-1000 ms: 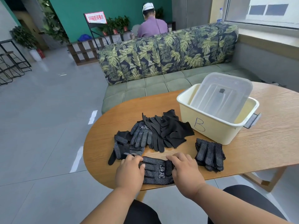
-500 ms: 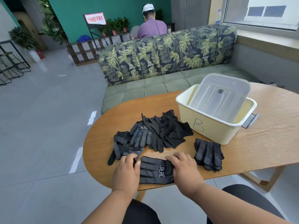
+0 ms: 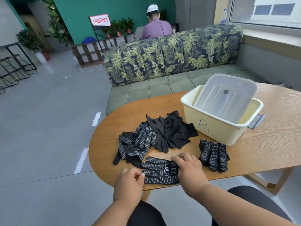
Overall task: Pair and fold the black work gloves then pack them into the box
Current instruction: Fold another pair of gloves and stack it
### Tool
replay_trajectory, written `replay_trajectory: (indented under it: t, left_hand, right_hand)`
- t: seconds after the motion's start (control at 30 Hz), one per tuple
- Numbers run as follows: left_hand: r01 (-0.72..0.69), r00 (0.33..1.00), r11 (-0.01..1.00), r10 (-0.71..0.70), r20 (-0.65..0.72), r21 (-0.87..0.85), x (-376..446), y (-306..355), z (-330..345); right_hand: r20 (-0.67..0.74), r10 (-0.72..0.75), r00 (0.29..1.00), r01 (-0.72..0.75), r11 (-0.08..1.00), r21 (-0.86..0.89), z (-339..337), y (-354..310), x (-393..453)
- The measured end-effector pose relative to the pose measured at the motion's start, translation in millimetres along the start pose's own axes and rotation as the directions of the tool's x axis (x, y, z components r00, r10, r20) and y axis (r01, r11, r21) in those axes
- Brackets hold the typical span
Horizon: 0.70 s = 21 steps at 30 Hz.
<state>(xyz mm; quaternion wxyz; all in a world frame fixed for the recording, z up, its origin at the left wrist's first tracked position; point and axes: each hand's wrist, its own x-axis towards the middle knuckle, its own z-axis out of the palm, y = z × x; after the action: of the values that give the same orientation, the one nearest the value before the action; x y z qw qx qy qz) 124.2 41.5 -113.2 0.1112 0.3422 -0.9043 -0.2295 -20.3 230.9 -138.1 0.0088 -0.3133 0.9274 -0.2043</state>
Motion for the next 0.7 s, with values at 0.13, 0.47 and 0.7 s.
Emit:
replay_trajectory:
  t: [0.13, 0.47, 0.7]
  left_hand:
    - [0.032, 0.999, 0.999, -0.033, -0.011, -0.033, -1.4, 7.3, 1.7]
    - [0.091, 0.996, 0.994, -0.092, -0.004, -0.062, 3.2, 14.0, -0.8]
    - [0.041, 0.999, 0.999, -0.041, -0.012, -0.017, -5.7, 16.5, -3.3]
  right_hand:
    - [0.026, -0.015, 1.000, 0.014, 1.000, 0.004, -4.1, -0.3, -1.0]
    - [-0.008, -0.025, 1.000, 0.025, 1.000, -0.008, -9.0, -3.7, -8.3]
    - [-0.003, -0.021, 1.000, 0.020, 0.997, -0.074, -10.2, -8.1, -12.1]
